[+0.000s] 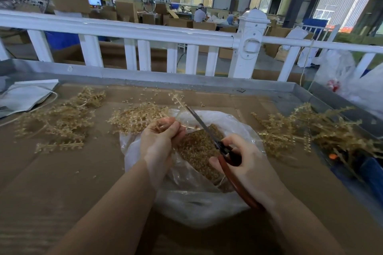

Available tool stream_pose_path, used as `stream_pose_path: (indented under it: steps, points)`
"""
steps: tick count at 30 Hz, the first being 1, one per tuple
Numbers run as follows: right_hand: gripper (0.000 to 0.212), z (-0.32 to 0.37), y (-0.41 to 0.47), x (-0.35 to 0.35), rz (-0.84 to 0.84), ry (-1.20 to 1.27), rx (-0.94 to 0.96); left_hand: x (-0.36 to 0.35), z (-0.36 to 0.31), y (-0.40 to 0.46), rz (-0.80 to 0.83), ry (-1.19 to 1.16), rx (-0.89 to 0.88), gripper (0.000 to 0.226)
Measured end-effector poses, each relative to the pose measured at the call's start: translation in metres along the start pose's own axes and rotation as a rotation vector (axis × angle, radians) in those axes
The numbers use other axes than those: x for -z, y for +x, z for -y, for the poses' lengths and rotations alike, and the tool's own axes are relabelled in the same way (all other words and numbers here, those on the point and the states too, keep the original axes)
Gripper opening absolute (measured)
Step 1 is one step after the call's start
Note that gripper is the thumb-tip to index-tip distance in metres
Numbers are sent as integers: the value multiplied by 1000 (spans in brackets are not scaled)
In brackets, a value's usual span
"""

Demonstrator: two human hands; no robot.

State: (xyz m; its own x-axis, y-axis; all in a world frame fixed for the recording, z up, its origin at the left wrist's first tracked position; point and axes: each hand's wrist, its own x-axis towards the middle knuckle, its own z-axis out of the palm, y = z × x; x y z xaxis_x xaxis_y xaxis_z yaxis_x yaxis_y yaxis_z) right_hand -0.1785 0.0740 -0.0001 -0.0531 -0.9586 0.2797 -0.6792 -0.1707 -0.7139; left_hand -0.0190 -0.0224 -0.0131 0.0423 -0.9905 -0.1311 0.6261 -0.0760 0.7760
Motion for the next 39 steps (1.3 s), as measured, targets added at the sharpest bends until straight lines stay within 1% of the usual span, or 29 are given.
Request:
stream_pose_path:
  steps: [4, 8, 16, 19, 21, 26, 29, 34, 39]
  points:
    - [18, 0, 2, 7, 99, -55, -12, 3, -7, 5, -26, 32, -55, 14]
    - [16, -2, 6, 13, 129, -86, -26, 7, -11, 11, -43, 53, -91, 16]
    - [18, -3, 17, 20, 242, -55, -87, 8, -7, 11, 91, 149, -109, 20]
    - [19, -3, 19, 19, 256, -29, -86, 9, -5, 11, 146, 177, -101, 18]
    - [19, -2, 19, 17, 259, -32, -86, 9, -3, 11, 156, 158, -78, 17]
    - [19, -3, 16, 10, 217, -96, -67, 10, 0, 9, 136, 87, 7, 17]
    - [20, -3, 15, 7, 189, -111, -70, 10, 2, 8, 120, 74, 14, 17]
    - [21, -3, 16, 8, 234, -101, -91, 11, 6, 6, 99, 74, 13, 17]
    - [20, -3, 14, 6, 235, -127, -55, 11, 7, 6, 64, 37, 28, 20]
